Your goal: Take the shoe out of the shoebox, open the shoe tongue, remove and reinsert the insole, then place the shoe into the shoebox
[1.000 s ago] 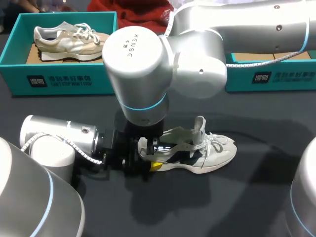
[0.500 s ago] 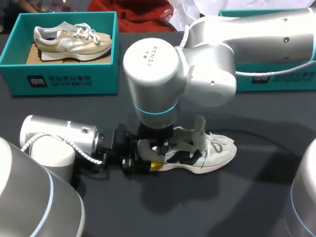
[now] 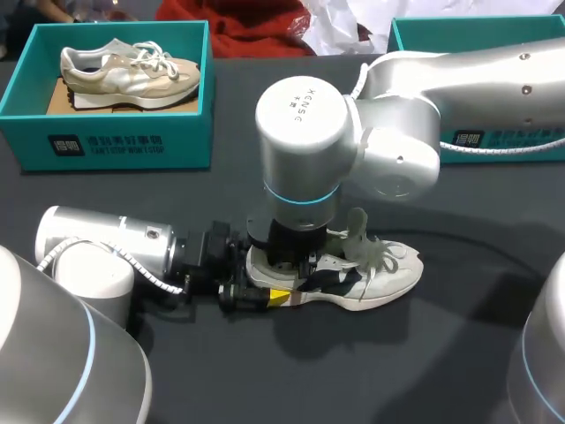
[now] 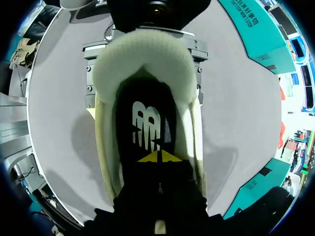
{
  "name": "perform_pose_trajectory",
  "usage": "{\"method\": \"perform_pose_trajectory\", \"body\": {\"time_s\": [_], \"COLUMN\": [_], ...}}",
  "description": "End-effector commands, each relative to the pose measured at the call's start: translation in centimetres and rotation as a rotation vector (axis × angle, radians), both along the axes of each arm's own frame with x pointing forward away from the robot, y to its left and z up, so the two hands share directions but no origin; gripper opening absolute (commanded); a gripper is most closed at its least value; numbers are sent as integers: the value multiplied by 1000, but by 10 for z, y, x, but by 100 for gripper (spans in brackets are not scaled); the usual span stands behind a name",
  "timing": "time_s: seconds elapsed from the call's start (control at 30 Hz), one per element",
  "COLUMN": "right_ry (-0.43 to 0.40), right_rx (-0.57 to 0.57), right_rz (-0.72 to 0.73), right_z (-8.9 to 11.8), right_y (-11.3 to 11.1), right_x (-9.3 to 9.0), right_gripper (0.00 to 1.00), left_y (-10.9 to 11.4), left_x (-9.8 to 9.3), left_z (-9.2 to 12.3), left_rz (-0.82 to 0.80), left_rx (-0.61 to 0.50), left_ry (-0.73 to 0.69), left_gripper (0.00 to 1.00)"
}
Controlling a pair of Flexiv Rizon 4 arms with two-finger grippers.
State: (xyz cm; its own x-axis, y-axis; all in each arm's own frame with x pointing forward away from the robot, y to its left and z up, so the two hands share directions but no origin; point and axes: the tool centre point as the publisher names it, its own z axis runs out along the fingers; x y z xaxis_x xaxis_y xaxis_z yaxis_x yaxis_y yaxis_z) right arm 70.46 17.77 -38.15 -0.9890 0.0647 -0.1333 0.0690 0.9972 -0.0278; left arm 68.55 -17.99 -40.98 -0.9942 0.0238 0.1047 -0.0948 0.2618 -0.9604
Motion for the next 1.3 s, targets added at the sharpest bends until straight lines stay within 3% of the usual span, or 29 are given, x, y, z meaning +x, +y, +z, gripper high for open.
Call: {"method": "perform_pose_trajectory", "body": {"time_s": [0.03,0.37,0.43,0.47,0.77,1.07,1.3], "right_ry": [-12,-28,-27,-25,3,92,180], "right_rx": [12,10,10,10,5,16,34], "right_rz": [-6,-38,-42,-45,-58,-58,-76], "right_z": [3,2,1,1,-7,-30,-47], "right_y": [-10,-24,-26,-27,-28,-23,-23], "right_x": [-3,-3,-2,-2,1,5,-6], "right_gripper": [0,0,19,24,33,43,40], "left_y": [-1,-1,-1,-1,-1,-1,-1], "left_x": [-2,-2,-2,-2,-2,-2,-2], "left_z": [-4,-4,-4,-4,-4,-4,-4], "left_rz": [-1,-1,-1,-1,-1,-1,-1], "left_rx": [2,2,2,2,2,2,2], "left_ry": [0,0,0,0,0,0,0], "left_gripper": [0,0,0,0,0,0,0]}}
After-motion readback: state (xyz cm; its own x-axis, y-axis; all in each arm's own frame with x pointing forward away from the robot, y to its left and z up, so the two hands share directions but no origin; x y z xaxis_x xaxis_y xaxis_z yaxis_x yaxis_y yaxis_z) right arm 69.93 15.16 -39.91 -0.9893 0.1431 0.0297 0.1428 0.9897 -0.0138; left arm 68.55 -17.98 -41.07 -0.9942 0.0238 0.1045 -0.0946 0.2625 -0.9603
